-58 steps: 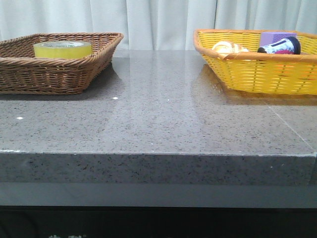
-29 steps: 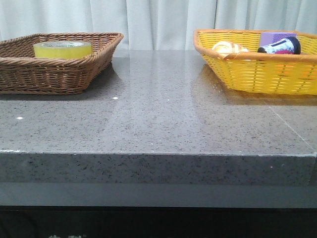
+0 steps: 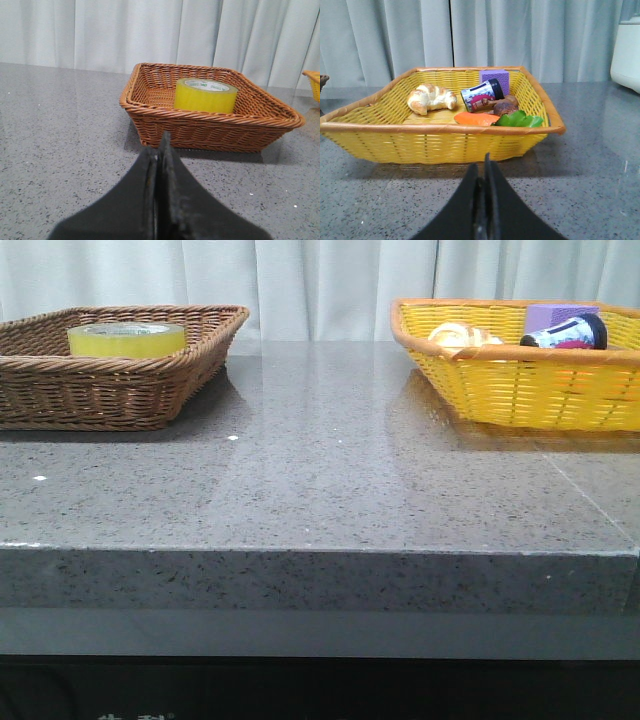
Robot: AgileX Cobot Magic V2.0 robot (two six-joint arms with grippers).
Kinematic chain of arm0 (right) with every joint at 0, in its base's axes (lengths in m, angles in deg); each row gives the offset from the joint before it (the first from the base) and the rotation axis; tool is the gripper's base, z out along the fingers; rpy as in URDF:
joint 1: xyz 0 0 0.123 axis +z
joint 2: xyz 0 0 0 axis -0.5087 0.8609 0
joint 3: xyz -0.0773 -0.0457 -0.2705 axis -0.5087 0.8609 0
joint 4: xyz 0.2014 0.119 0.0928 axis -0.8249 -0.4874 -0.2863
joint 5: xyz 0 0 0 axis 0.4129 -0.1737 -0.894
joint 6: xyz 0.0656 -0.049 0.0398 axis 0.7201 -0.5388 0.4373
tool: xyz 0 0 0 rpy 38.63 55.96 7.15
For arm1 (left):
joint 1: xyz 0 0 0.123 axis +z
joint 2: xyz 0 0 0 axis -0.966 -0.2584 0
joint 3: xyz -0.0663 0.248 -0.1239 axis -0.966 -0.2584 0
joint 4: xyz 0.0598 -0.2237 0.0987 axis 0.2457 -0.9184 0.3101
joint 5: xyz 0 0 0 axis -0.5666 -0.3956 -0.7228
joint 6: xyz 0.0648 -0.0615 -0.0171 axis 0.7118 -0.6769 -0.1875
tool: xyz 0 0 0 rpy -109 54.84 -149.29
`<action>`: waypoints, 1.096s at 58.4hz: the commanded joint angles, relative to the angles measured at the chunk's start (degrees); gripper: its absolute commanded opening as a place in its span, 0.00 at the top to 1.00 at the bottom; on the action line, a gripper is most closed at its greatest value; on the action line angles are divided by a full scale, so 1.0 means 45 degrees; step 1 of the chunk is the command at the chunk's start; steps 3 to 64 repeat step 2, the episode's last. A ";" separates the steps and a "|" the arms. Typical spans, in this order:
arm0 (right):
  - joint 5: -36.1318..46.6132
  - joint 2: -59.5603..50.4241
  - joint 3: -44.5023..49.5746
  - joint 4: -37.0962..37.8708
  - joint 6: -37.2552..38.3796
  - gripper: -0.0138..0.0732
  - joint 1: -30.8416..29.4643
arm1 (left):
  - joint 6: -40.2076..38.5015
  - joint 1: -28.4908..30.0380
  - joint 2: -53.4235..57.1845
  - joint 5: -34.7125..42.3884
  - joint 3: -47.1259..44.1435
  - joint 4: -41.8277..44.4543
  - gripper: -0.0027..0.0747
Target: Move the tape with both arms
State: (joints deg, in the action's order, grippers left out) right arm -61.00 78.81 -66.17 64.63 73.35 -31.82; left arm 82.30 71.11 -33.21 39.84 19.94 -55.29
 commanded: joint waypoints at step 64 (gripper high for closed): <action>0.1111 -0.0336 -0.0333 0.0148 0.0000 0.92 -0.0087 | -0.0099 0.0038 0.0229 0.1021 -0.0478 -0.0016 0.99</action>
